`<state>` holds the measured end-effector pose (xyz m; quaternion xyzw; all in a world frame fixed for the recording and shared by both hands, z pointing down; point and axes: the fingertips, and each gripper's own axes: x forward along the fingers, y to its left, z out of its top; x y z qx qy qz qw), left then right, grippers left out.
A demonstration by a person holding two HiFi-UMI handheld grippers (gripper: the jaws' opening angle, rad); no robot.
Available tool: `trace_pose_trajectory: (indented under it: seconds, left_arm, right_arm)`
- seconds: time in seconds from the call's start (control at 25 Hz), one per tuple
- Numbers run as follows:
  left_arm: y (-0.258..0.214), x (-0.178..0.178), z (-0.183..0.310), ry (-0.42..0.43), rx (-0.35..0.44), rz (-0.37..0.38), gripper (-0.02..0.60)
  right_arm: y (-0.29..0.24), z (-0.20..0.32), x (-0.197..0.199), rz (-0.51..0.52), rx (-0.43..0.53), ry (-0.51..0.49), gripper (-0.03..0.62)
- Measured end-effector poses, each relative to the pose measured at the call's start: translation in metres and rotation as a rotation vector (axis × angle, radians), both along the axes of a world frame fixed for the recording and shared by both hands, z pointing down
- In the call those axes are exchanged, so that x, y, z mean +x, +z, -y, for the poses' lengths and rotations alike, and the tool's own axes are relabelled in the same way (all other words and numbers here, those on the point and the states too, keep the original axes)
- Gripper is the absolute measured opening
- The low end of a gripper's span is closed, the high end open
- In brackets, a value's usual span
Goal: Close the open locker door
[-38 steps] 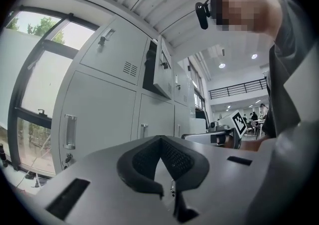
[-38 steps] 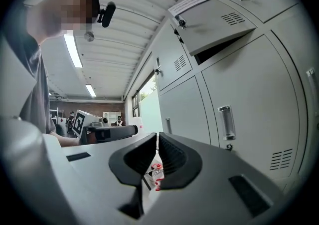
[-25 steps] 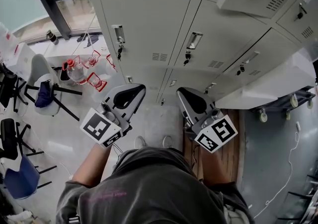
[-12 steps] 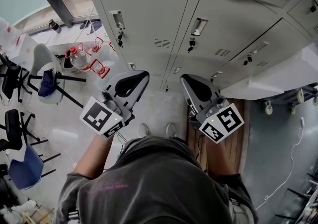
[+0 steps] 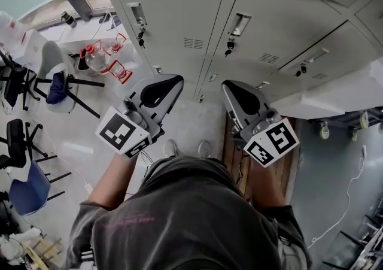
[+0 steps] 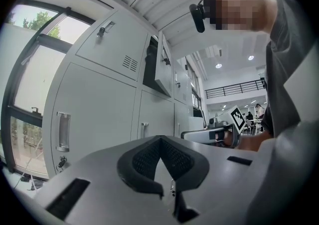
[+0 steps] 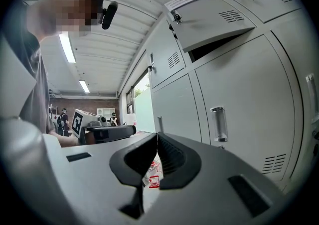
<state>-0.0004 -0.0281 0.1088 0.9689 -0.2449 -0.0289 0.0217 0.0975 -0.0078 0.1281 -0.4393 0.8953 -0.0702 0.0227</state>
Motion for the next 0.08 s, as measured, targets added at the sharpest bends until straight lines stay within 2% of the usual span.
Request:
trace_pose_trajectory:
  seconds: [0.08]
  left_arm:
    - [0.0002, 0.0046, 0.0011, -0.006, -0.001, 0.000, 0.008]
  right_arm:
    - [0.0000, 0.0014, 0.0053, 0.002, 0.001, -0.004, 0.023]
